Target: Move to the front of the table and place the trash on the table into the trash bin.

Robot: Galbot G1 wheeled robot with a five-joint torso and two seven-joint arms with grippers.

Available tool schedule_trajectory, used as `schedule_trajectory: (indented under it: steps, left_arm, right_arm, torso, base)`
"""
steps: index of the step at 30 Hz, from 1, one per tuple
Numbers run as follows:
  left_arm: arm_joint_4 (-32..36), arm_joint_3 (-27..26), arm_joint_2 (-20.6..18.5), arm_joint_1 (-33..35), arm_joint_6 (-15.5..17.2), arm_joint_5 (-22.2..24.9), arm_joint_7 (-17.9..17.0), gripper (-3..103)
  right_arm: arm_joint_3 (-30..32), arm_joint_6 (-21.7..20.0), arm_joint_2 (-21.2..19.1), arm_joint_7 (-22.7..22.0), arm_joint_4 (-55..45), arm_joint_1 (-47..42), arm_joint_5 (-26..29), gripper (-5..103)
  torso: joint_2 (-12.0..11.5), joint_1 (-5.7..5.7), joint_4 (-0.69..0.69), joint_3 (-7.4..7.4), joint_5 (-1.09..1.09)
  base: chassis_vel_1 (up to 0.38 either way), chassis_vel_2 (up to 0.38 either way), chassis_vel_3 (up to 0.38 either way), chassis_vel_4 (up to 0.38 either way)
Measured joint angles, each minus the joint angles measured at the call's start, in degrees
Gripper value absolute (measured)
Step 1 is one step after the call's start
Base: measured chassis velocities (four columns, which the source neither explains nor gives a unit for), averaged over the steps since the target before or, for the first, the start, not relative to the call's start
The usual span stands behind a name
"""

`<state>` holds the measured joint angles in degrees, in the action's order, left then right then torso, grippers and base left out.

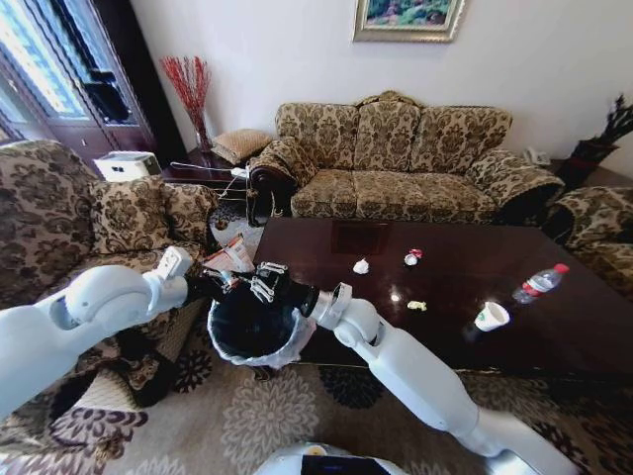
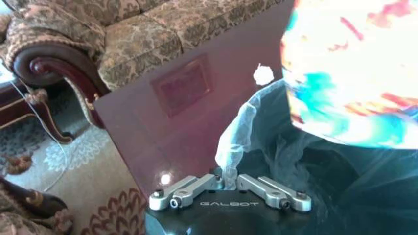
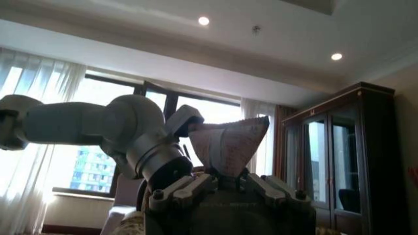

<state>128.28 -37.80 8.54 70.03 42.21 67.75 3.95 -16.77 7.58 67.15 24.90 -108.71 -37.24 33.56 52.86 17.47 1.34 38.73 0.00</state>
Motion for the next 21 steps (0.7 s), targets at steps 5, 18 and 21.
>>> schedule_trajectory:
  steps: [5, 18, 21]
  left_arm:
    - [-0.7, -1.0, -0.8, 0.2, 0.0, 0.2, 0.0, 0]
    - [-5.1, -0.3, -0.3, 1.2, 0.0, -1.9, -0.8, 0]
    - [-5.2, -0.7, -0.2, 1.2, 0.0, -1.4, -0.8, 0]
  right_arm:
    - [0.4, 0.1, -1.0, 1.3, -1.7, -0.7, 0.2, 5]
    - [2.7, 0.2, -3.0, 2.9, -4.2, -2.8, 1.0, 31]
    - [2.9, 0.4, -3.1, 3.1, -4.2, -3.0, 0.8, 42]
  torso:
    - [0.0, 0.00, 0.00, 0.00, 0.01]
    - [0.0, 0.00, 0.00, 0.00, -0.01]
    - [0.0, 0.00, -0.01, 0.00, 0.00]
  base:
    - [0.000, 0.000, 0.000, 0.000]
    - [0.000, 0.000, 0.000, 0.000]
    - [0.000, 0.000, 0.000, 0.000]
